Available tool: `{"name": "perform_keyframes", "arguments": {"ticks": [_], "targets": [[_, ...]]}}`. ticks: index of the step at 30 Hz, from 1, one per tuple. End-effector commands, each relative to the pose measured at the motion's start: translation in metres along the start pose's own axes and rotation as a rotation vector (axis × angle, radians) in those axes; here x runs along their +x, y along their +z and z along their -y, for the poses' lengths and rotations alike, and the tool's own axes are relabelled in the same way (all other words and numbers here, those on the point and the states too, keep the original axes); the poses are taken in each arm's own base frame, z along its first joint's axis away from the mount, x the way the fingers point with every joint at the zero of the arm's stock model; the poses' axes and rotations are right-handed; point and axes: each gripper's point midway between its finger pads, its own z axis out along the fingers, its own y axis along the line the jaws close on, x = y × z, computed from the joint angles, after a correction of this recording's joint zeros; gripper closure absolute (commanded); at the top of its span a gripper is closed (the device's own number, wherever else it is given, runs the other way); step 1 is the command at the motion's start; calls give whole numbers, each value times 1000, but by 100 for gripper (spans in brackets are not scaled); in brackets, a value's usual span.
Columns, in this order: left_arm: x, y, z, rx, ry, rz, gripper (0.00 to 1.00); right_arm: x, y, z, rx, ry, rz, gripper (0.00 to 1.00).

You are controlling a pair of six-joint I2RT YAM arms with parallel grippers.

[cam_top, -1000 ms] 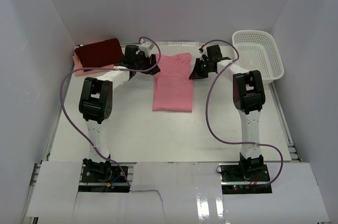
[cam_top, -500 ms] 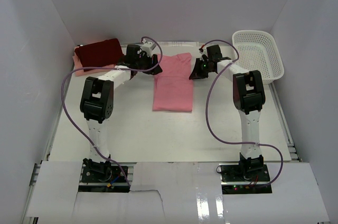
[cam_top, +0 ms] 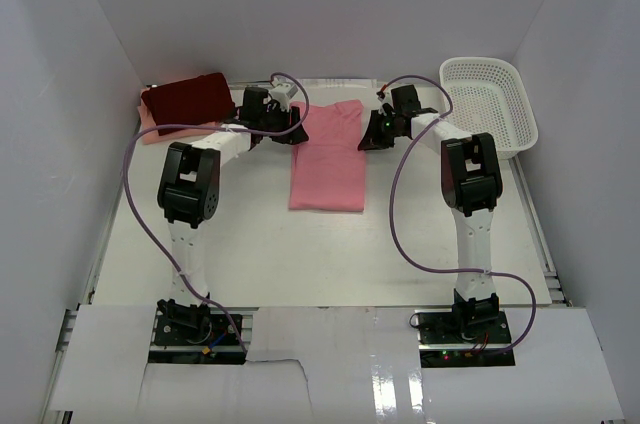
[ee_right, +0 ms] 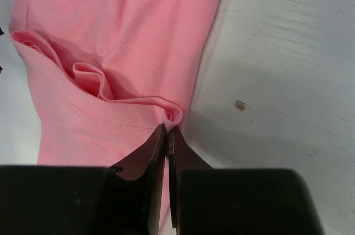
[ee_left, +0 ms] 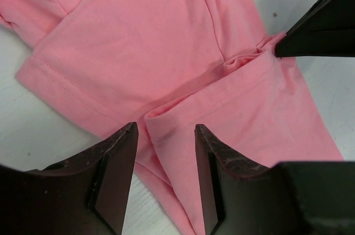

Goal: Fold and stack the t-shirts
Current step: Fold the folded rectangular tshirt in 1/3 of the way

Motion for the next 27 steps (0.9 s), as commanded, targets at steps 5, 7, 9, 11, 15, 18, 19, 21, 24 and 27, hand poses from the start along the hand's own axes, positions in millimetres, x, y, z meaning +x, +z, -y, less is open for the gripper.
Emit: {"name": "perform_keyframes", "arguments": {"ticks": [5,7,9,11,15,18,19,21,24,27], "targets": [[-8,1,8,26,5,9,44,-11,-3,-2,-22,-18,25,92],[-4,3,7,29,1,1,44,-10,-3,-1,-20,-18,24,92],[0,4,8,34,-1,-7,45,-10,-2,-1,-21,-18,22,92],[5,6,7,38,-11,-16,47,-10,-3,-1,-19,-17,23,92],[11,11,9,55,-28,-29,48,-10,-3,-2,-21,-18,23,92],[15,13,7,58,-44,-44,49,-11,-4,-1,-20,-18,26,92],[16,14,6,55,-46,-46,49,-11,-3,-2,-20,-19,25,92],[18,15,5,50,-46,-50,49,-11,-4,-2,-20,-17,27,92],[18,15,4,48,-45,-52,56,-11,-4,-2,-20,-18,26,92],[16,14,5,50,-42,-48,77,-10,-4,-1,-21,-16,24,92]]}}
